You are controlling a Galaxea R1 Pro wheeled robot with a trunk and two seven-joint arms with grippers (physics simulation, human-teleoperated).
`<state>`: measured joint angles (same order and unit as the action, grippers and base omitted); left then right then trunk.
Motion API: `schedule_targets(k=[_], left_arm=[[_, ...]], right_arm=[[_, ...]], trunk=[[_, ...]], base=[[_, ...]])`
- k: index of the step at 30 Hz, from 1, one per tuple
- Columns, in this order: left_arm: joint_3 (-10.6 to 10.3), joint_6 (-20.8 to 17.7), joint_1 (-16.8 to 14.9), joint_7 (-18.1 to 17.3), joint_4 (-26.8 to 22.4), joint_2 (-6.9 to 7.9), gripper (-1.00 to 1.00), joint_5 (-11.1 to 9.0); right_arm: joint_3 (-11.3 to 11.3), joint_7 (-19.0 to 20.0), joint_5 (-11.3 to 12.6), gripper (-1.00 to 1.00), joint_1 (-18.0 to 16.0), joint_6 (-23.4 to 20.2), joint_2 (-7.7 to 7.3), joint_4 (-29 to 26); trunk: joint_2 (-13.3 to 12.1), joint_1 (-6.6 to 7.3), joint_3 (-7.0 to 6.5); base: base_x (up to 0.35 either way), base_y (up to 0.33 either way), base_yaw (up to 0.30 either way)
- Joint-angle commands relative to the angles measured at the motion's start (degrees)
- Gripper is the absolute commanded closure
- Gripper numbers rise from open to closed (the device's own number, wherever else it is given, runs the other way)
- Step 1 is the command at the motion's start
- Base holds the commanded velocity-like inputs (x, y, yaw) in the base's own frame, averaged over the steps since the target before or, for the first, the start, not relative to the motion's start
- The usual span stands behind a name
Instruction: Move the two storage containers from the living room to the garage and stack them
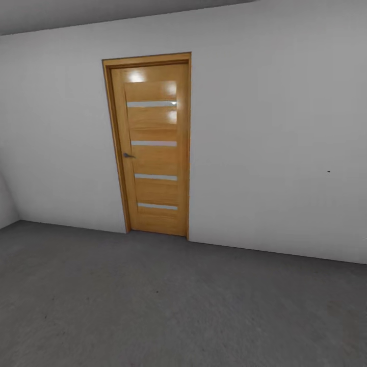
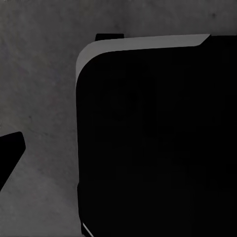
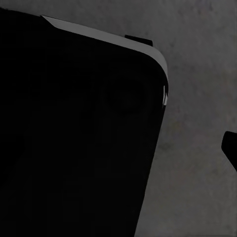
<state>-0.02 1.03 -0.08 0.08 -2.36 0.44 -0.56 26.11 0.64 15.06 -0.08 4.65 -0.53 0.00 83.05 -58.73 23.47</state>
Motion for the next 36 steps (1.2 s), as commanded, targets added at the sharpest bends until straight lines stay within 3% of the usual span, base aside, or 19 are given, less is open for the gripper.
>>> schedule_targets(k=[1, 11, 28, 36], left_arm=[[0.0, 0.1, 0.0, 0.0, 0.0, 0.0, -1.0, -0.1], [-0.1, 0.1, 0.0, 0.0, 0.0, 0.0, -1.0, -0.1], [0.3, 0.1, 0.0, 0.0, 0.0, 0.02, -1.0, -0.1], [0.3, 0.1, 0.0, 0.0, 0.0, 0.0, -1.0, -0.1]], right_arm=[[0.5, 0.1, 0.6, -1.0, 0.0, 0.2, -0.01, 0.0], [0.5, 0.0, 0.6, -1.0, 0.0, 0.2, -0.07, 0.0], [0.6, 0.0, 0.6, -1.0, 0.0, 0.1, -0.01, 0.0], [0.5, 0.0, 0.5, -1.0, 0.0, 0.2, 0.0, 0.0]], trunk=[[0.0, 0.0, 0.05], [0.0, 0.0, 0.05], [0.0, 0.0, 0.05], [0.0, 0.0, 0.05]], base=[[0.0, 0.0, -0.003], [0.0, 0.0, 0.0], [0.31, 0.0, 0.001], [0.322, 0.0, 0.18]])
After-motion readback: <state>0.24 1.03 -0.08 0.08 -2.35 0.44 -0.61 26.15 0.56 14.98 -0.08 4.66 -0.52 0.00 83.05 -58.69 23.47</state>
